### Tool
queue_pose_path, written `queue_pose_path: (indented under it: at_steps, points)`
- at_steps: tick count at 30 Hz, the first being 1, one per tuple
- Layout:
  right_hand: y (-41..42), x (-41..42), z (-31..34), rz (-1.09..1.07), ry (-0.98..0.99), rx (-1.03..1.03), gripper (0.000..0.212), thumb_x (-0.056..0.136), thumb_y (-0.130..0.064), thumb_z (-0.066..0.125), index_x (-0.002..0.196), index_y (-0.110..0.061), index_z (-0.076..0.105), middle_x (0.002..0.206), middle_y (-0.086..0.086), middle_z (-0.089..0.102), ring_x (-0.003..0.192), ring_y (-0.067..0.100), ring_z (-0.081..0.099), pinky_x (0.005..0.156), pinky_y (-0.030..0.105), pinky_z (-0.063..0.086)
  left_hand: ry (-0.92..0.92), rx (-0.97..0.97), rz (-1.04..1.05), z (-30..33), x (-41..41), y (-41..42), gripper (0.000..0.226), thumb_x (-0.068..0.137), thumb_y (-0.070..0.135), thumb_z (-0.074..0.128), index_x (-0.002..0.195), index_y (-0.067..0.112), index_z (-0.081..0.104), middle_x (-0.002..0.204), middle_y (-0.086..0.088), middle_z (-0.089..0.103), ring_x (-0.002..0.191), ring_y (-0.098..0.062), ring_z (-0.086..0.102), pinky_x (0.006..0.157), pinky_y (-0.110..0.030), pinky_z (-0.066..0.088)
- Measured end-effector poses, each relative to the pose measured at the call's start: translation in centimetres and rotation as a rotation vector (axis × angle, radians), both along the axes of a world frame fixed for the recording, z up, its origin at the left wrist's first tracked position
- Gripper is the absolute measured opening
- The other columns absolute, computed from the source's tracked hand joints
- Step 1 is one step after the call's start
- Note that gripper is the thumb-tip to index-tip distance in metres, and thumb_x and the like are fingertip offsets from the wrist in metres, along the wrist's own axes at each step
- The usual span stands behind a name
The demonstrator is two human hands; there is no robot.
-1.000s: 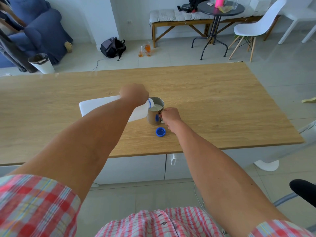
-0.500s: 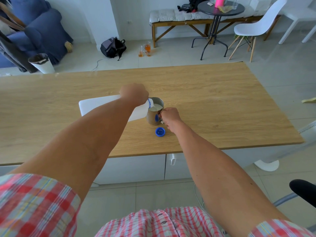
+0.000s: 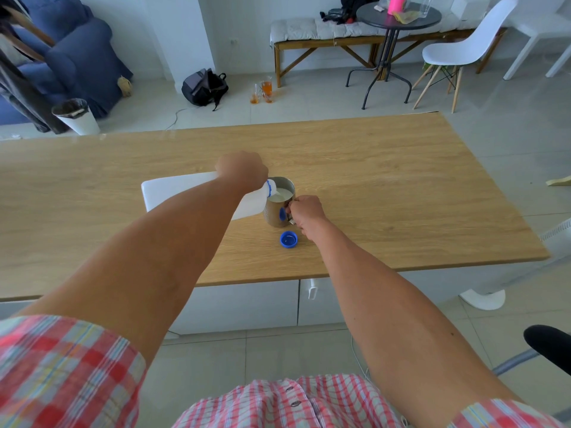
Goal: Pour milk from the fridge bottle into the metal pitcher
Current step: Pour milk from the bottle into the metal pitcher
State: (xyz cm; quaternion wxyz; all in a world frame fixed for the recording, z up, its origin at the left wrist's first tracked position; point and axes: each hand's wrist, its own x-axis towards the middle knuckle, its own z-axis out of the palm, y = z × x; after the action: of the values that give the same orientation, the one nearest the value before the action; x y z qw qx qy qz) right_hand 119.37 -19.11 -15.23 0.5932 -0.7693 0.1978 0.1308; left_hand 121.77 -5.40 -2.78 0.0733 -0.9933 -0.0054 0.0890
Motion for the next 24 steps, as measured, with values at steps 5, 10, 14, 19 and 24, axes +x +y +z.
queue_pose_path:
  at_steps: [5, 10, 14, 19, 24]
  points:
    - [-0.1, 0.0, 0.1, 0.01, -0.008, -0.002, 0.022, 0.089, -0.001, 0.045, 0.086, -0.009, 0.065, 0.075, 0.008, 0.055, 0.061, 0.017, 0.042, 0.049, 0.027, 0.031, -0.01, -0.008, 0.0, 0.0, 0.0, 0.0, 0.02, 0.097, 0.019, 0.042, 0.081, 0.014, 0.054, 0.08, -0.006, 0.057, 0.068, -0.024, 0.053, 0.066, -0.035, 0.043]
    - [-0.1, 0.0, 0.0, 0.002, -0.007, -0.005, 0.024, 0.088, -0.001, 0.045, 0.086, -0.008, 0.067, 0.074, 0.007, 0.057, 0.062, 0.018, 0.044, 0.049, 0.027, 0.031, -0.013, -0.024, 0.008, 0.0, -0.1, 0.0, 0.021, 0.095, 0.018, 0.041, 0.078, 0.014, 0.053, 0.079, -0.007, 0.058, 0.065, -0.023, 0.052, 0.066, -0.034, 0.043]
    - [-0.1, -0.1, 0.2, 0.003, -0.001, -0.013, 0.024, 0.091, -0.002, 0.044, 0.087, -0.008, 0.067, 0.073, 0.007, 0.055, 0.057, 0.016, 0.041, 0.047, 0.027, 0.03, -0.018, -0.096, 0.044, -0.2, -0.4, 0.6, 0.019, 0.095, 0.017, 0.041, 0.084, 0.012, 0.056, 0.081, -0.008, 0.058, 0.077, -0.029, 0.06, 0.072, -0.037, 0.048]
    - [-0.2, -0.2, 0.3, 0.01, -0.005, -0.075, 0.026, 0.094, -0.004, 0.046, 0.088, -0.002, 0.071, 0.075, 0.008, 0.061, 0.057, 0.017, 0.046, 0.047, 0.027, 0.032, -0.048, -0.248, 0.149, -1.0, -1.2, 1.8, 0.023, 0.096, 0.024, 0.04, 0.09, 0.011, 0.059, 0.082, -0.009, 0.057, 0.08, -0.03, 0.058, 0.074, -0.038, 0.045]
    - [0.0, -0.8, 1.1, 0.002, 0.013, -0.101, 0.025, 0.097, -0.01, 0.048, 0.093, -0.002, 0.072, 0.075, 0.009, 0.066, 0.056, 0.019, 0.055, 0.042, 0.025, 0.037, -0.068, -0.47, 0.296, -2.2, -2.5, 3.1, 0.025, 0.093, 0.025, 0.041, 0.075, 0.011, 0.052, 0.076, -0.006, 0.052, 0.061, -0.023, 0.044, 0.062, -0.033, 0.034]
